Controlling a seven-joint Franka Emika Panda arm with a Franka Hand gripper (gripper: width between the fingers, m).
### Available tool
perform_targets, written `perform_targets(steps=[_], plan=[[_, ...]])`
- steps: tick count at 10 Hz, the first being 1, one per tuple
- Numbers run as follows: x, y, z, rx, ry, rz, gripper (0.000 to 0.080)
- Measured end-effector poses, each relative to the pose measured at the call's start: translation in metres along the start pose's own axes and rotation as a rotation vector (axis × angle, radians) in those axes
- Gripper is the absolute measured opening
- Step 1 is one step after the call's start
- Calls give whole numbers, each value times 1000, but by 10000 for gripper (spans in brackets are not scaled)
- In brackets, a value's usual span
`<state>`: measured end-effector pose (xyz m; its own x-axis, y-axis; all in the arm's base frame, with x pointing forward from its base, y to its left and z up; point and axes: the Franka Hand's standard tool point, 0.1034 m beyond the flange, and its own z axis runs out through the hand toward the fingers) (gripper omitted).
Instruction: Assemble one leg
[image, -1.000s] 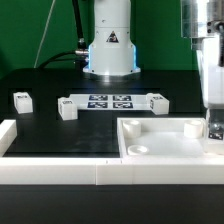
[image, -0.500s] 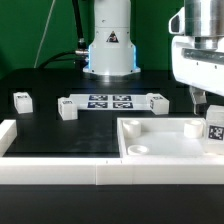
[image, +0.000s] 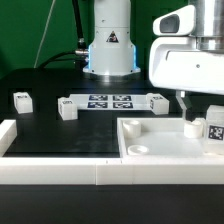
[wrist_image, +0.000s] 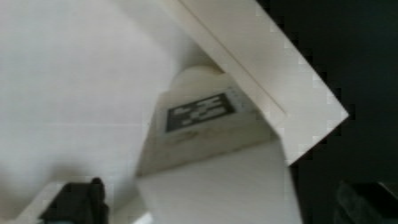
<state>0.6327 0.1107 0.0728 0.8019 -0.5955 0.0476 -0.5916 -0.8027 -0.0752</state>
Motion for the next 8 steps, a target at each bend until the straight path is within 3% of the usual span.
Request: perform_targets(steps=[4,6,8], plan=[[3,1,-1,-19,11,-170,636],[3,1,-1,-19,12,-167,289],[3,1,-1,-19,12,-150,288]])
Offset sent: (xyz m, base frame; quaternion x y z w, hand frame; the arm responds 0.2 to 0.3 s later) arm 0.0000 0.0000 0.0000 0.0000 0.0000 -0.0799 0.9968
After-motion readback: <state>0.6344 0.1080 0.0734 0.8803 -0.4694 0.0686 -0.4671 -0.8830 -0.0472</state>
